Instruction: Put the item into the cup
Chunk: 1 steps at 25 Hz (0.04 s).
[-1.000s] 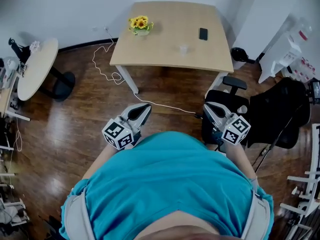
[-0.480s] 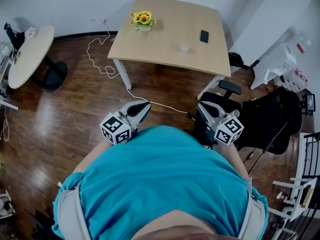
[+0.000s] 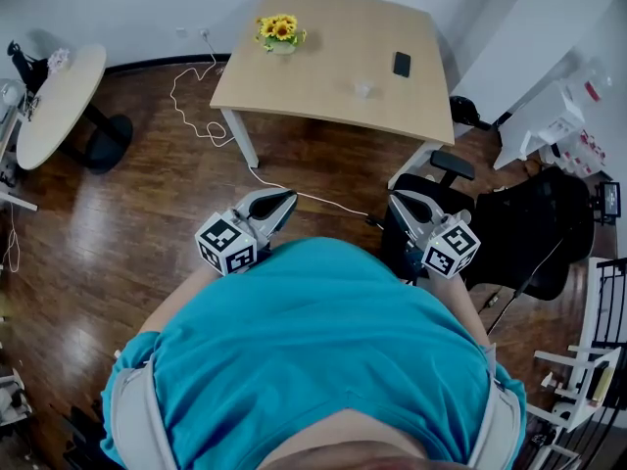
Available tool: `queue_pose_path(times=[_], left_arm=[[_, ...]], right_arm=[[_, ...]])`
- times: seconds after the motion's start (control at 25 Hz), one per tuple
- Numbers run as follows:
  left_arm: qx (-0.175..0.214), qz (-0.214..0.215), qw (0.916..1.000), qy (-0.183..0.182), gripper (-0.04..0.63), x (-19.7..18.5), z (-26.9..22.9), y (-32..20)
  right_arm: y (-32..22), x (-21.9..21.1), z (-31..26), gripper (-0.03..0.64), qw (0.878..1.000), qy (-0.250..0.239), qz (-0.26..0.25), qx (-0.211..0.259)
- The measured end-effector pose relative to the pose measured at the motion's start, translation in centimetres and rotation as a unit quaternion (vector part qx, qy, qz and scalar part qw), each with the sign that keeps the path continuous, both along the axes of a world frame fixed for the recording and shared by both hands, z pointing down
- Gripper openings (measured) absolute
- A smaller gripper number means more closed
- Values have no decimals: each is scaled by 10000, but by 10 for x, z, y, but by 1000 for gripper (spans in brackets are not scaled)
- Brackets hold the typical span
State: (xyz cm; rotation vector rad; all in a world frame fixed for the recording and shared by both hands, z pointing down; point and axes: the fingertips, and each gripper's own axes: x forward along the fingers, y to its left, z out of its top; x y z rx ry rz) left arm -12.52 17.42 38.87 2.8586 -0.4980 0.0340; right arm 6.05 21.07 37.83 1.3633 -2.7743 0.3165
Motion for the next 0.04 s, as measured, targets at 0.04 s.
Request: queue_pose_path(times=[0.04], left_arm=[[13,9,10000,-12,5,2,-1,-1]], right_arm=[[-1,2,-1,0,10000,-4,7,7]])
